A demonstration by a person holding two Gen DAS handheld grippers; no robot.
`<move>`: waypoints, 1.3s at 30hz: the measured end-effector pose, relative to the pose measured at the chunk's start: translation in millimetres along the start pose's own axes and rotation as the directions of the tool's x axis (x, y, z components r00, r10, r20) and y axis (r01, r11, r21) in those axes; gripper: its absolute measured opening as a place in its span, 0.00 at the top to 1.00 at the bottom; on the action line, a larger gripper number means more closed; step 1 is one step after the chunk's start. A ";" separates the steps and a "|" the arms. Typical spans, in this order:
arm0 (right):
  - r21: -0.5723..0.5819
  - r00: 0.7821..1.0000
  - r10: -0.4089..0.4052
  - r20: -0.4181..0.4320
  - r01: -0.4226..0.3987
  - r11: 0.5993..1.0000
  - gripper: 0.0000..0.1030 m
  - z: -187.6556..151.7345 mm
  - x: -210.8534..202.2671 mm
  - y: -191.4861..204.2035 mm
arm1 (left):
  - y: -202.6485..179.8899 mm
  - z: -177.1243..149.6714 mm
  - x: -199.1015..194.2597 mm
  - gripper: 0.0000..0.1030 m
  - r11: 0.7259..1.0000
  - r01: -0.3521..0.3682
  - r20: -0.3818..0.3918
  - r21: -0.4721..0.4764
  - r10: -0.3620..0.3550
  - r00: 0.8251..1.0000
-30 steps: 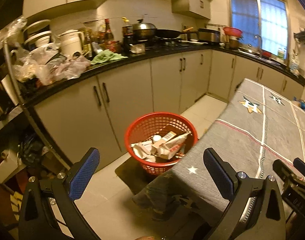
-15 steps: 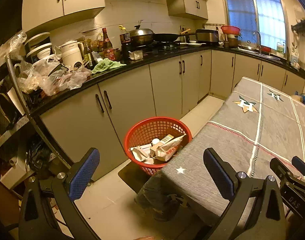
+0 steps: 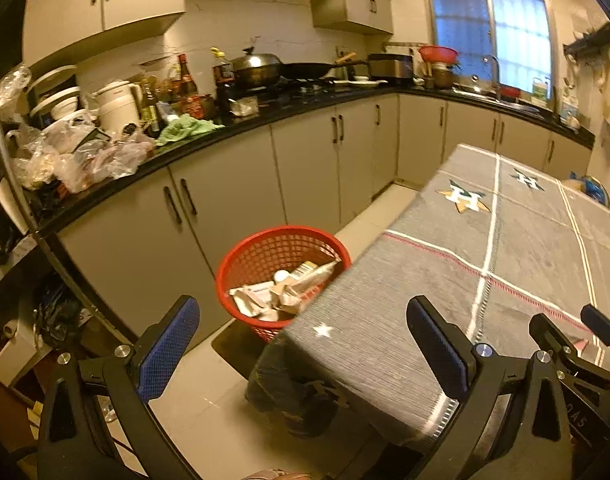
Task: Collect trash
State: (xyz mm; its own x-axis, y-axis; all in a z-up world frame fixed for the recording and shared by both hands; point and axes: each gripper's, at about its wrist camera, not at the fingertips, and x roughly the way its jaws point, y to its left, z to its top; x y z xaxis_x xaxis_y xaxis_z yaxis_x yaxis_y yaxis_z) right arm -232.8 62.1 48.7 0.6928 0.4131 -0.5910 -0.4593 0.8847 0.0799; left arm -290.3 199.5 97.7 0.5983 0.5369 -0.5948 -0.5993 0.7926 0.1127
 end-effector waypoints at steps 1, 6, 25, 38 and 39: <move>-0.004 1.000 -0.008 -0.003 0.008 1.000 0.13 -1.2 0.3 0.0 | -1.5 -0.8 2.7 0.00 1.000 0.006 -0.007 0.003 -0.006 1.000; -0.009 1.000 -0.021 -0.012 0.021 1.000 0.13 -2.6 0.6 3.9 | -1.5 -6.8 14.5 0.00 1.000 0.026 -0.039 0.002 -0.026 0.999; -0.139 0.999 -0.030 -0.038 0.024 0.990 0.13 -5.6 8.6 45.9 | 28.9 -17.7 43.8 0.00 0.996 0.042 -0.096 -0.075 -0.050 0.994; -0.174 0.998 -0.024 -0.054 0.014 0.985 0.13 -8.8 8.5 65.3 | 45.7 -22.5 48.9 0.00 0.992 0.049 -0.109 -0.115 -0.062 0.992; -0.176 0.998 -0.023 -0.055 0.013 0.984 0.13 -9.0 8.4 66.2 | 46.5 -22.7 49.2 0.00 0.992 0.049 -0.110 -0.117 -0.062 0.992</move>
State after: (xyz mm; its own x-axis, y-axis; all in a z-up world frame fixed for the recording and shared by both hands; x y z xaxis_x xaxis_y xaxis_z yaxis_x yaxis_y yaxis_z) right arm -262.4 122.1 41.8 0.6718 0.3800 -0.6359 -0.5410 0.8381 -0.0707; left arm -300.8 256.2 55.6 0.5721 0.4521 -0.6843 -0.6275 0.7786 -0.0102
